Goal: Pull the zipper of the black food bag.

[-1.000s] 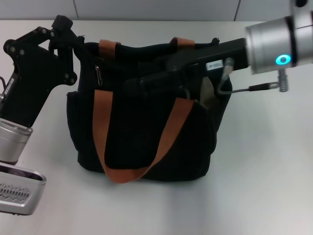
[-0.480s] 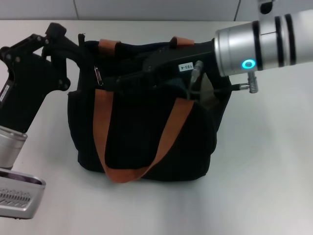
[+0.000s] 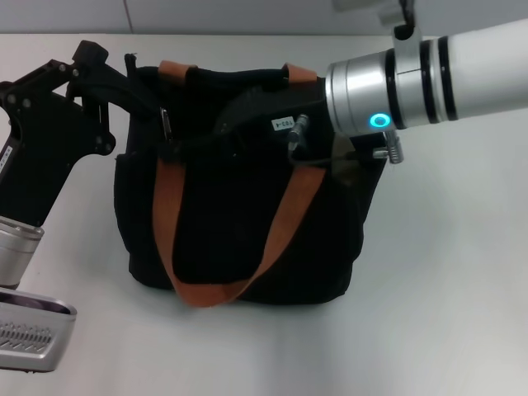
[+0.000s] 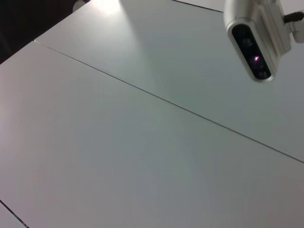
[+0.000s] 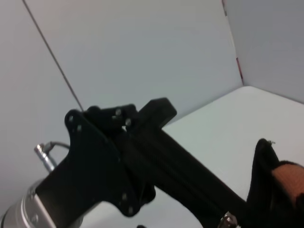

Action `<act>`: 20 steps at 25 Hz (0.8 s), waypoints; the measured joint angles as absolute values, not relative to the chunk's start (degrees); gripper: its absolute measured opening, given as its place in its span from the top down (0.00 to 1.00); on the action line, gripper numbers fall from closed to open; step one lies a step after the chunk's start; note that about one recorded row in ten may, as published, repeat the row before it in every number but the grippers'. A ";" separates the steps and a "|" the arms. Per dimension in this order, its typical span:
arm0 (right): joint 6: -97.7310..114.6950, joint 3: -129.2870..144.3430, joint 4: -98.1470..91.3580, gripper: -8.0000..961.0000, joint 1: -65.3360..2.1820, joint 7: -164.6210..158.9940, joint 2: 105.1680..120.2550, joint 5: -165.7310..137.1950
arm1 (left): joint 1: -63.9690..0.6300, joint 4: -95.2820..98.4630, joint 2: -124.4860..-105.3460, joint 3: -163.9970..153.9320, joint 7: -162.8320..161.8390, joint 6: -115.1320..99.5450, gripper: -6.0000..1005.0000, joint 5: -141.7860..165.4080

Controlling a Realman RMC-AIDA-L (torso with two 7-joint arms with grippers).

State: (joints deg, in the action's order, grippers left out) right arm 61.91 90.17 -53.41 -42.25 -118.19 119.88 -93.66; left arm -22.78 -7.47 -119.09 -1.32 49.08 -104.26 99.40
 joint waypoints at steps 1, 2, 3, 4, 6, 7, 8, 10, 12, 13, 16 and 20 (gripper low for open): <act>61.02 90.60 -52.99 0.19 -42.26 -118.08 119.89 -92.23 | -22.81 -7.54 -119.09 -1.32 49.08 -104.35 0.99 99.43; 61.02 90.60 -52.99 0.19 -42.26 -118.08 119.89 -92.23 | -22.81 -7.54 -119.09 -1.32 49.08 -104.35 0.99 99.43; 60.57 90.65 -52.83 0.19 -42.26 -118.01 119.89 -91.74 | -22.80 -7.57 -119.09 -1.32 49.08 -104.38 0.99 99.44; 60.16 90.67 -52.70 0.19 -42.27 -117.98 119.89 -91.44 | -22.80 -7.58 -119.09 -1.32 49.08 -104.43 0.99 99.44; 59.15 90.70 -52.58 0.29 -42.28 -117.93 119.89 -91.00 | -22.80 -7.62 -119.09 -1.34 49.08 -104.72 0.99 99.46; 59.15 90.70 -52.58 0.34 -42.28 -117.93 119.89 -91.00 | -22.80 -7.62 -119.09 -1.34 49.08 -104.72 0.99 99.46; 58.74 90.73 -52.28 0.39 -42.32 -117.92 119.88 -90.55 | -22.79 -7.66 -119.09 -1.43 49.08 -104.79 0.99 99.46; 58.52 90.78 -52.16 0.45 -42.35 -117.91 119.88 -90.37 | -22.79 -7.66 -119.09 -1.47 49.08 -104.80 0.99 99.47; 58.11 91.60 -52.12 0.52 -42.38 -117.90 119.88 -89.99 | -22.84 -7.65 -119.09 -1.61 49.08 -104.84 0.99 99.48; 58.11 91.60 -52.12 0.56 -42.38 -117.90 119.88 -89.99 | -22.84 -7.65 -119.09 -1.61 49.08 -104.84 0.98 99.48; 57.58 92.71 -52.07 0.66 -42.42 -117.55 119.88 -89.66 | -23.04 -7.61 -119.09 -1.71 49.07 -104.90 0.98 99.55; 57.46 93.79 -52.03 0.72 -42.47 -117.21 119.88 -88.70 | -23.09 -7.66 -119.09 -1.78 49.06 -104.95 0.98 99.70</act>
